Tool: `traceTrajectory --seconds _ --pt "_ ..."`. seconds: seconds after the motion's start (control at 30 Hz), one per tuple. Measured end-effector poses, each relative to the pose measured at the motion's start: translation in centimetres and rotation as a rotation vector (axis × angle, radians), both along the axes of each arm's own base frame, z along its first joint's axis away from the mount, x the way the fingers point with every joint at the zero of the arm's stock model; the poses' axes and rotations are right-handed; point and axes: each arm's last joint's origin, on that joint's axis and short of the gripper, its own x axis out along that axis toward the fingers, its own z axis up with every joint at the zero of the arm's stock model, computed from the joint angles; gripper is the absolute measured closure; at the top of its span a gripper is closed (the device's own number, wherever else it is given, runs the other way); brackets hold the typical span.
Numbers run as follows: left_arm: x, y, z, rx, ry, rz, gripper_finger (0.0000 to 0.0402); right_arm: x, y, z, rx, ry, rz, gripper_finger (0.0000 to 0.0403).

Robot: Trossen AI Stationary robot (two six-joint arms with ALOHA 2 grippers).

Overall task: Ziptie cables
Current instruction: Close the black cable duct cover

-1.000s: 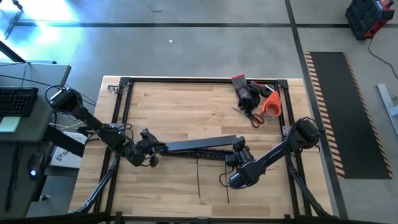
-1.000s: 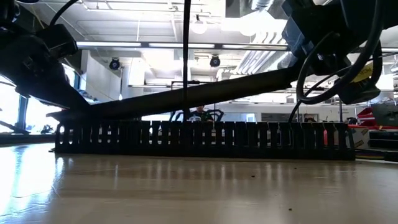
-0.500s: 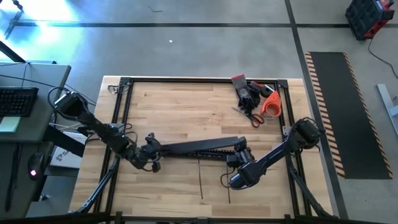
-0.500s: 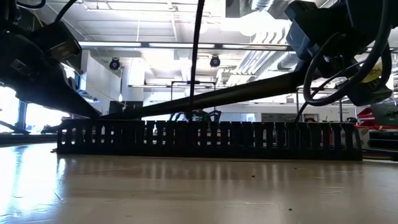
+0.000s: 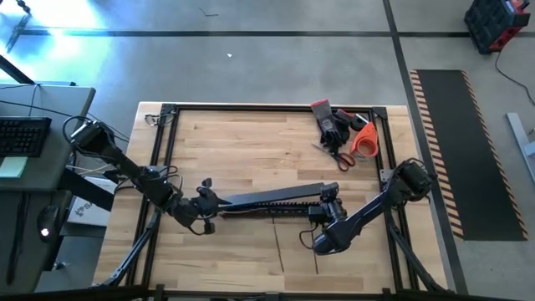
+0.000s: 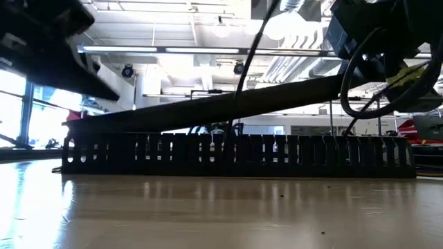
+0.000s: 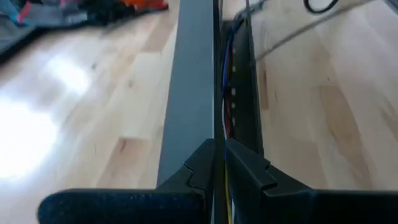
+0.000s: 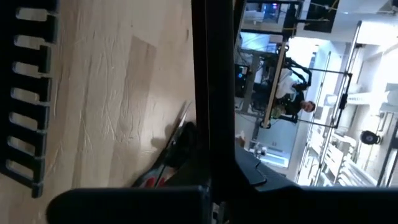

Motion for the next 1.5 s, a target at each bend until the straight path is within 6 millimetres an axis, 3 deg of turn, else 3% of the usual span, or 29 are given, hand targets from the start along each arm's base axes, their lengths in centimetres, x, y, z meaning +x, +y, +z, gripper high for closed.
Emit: traceTrajectory --seconds 0.67,1.17,1.5 --pt "0.5 -0.3 0.3 -0.031 -0.016 0.021 0.0379 -1.7 1.9 0.4 -0.043 -0.015 0.084 0.0403" --pt "0.5 -0.2 0.3 -0.008 -0.025 0.038 0.0379 -0.9 0.9 0.6 -0.118 0.006 0.125 0.0403" --pt "0.5 -0.2 0.3 -0.002 -0.024 0.035 0.0379 -0.5 0.4 0.3 -0.035 0.009 0.027 0.0403"
